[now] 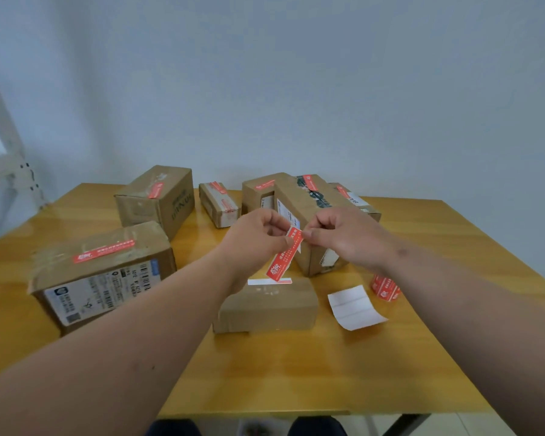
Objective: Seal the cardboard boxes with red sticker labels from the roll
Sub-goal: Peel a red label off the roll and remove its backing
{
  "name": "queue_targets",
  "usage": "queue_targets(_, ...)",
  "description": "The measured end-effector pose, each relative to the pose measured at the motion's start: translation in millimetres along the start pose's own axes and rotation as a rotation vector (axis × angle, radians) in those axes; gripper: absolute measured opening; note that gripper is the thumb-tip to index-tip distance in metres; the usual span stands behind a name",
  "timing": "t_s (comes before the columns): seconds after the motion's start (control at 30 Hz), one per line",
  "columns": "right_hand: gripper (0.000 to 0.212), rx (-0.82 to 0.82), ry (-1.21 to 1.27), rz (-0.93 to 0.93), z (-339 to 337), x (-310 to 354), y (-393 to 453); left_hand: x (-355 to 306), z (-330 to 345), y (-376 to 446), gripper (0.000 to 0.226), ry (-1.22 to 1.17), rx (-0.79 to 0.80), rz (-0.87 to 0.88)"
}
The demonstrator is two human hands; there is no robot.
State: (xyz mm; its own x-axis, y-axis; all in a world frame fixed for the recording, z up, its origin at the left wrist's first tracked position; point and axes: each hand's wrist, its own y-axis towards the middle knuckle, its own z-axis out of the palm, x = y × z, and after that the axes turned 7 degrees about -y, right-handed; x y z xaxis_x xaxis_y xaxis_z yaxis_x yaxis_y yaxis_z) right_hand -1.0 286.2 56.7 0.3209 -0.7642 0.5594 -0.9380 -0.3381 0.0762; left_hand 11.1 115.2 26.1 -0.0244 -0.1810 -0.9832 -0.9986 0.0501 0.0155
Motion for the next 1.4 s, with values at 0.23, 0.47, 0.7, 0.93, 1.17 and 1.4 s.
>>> queue_targets(0.23,0.019,0.048,0.165,0.026,6.4,9.3,-3.3,4.4,-12.9,-7.7,0.017,-0.052,0.076,-0.015)
queue_targets(0.47,0.02,0.065,0.137,-0.007,9.1,14.8,-1.6,9.0,-19.0,-7.8,0.01,-0.011,0.127,0.014)
queue_targets(0.7,0.019,0.075,0.176,0.02,7.5,14.6,1.6,6.3,-18.3,-5.9,0.009,-0.003,0.116,0.024)
queue_targets(0.93,0.022,0.091,0.181,-0.011,7.7,13.4,-1.2,9.6,-17.0,-7.1,0.009,0.011,0.125,0.019)
queue_targets(1.17,0.018,0.089,0.19,-0.005,8.4,10.2,1.6,8.3,-15.2,-5.5,0.009,0.017,0.127,0.022)
queue_targets(1.4,0.022,0.1,0.232,-0.002,7.8,6.0,2.0,9.5,-13.4,-4.2,0.009,0.017,0.13,0.014)
